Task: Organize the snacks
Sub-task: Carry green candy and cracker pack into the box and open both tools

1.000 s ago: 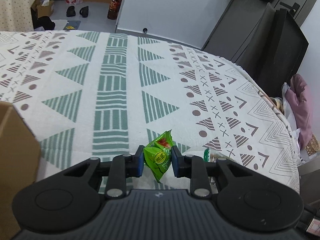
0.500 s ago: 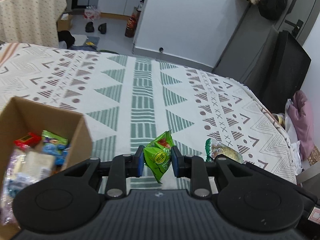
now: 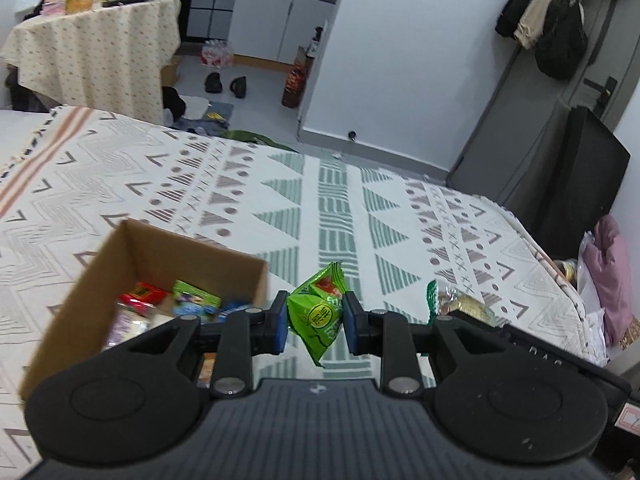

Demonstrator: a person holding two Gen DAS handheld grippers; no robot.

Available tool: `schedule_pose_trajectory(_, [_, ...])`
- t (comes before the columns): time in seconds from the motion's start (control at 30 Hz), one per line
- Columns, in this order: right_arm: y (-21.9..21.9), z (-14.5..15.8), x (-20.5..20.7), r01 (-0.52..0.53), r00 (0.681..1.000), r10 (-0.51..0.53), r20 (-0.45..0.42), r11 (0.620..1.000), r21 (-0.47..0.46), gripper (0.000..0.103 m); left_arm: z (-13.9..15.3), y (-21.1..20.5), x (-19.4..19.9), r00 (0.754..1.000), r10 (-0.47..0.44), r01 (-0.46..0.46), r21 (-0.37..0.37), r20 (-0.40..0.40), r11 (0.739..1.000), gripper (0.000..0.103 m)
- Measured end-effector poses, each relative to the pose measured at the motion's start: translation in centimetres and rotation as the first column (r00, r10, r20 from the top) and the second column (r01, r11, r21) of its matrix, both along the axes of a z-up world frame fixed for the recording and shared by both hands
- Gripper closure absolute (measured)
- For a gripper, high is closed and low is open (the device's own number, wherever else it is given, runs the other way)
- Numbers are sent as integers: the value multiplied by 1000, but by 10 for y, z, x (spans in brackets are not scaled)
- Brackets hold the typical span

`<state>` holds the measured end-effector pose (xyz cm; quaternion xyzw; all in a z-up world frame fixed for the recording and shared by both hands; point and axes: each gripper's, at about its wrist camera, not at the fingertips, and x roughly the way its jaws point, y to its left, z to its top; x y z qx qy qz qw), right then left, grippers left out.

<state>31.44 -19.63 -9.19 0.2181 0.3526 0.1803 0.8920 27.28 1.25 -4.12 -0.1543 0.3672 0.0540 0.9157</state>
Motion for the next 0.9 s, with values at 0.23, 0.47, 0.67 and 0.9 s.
schedule_pose_trajectory(0.23, [32,10,-10,-61,998,61,13,998,0,57,18,34,-20,999,46,-47,14,20,999,77])
schedule_pose_trajectory(0.47, [62,15,-16,-106,994,106,22,994,-24,57,23,75,-32,994,104,-104,-3,28,995,76])
schedule_pose_trajectory(0.67, [79,18,-18,-111,993,112,33,993,-47,57,18,101,-36,992,122,-122,-28,12,992,76])
schedule_pose_trajectory(0.9, [97,16,-18,-120,992,123,33,990,-74,57,-1,126,-38,991,131,-133,-73,-35,988,75])
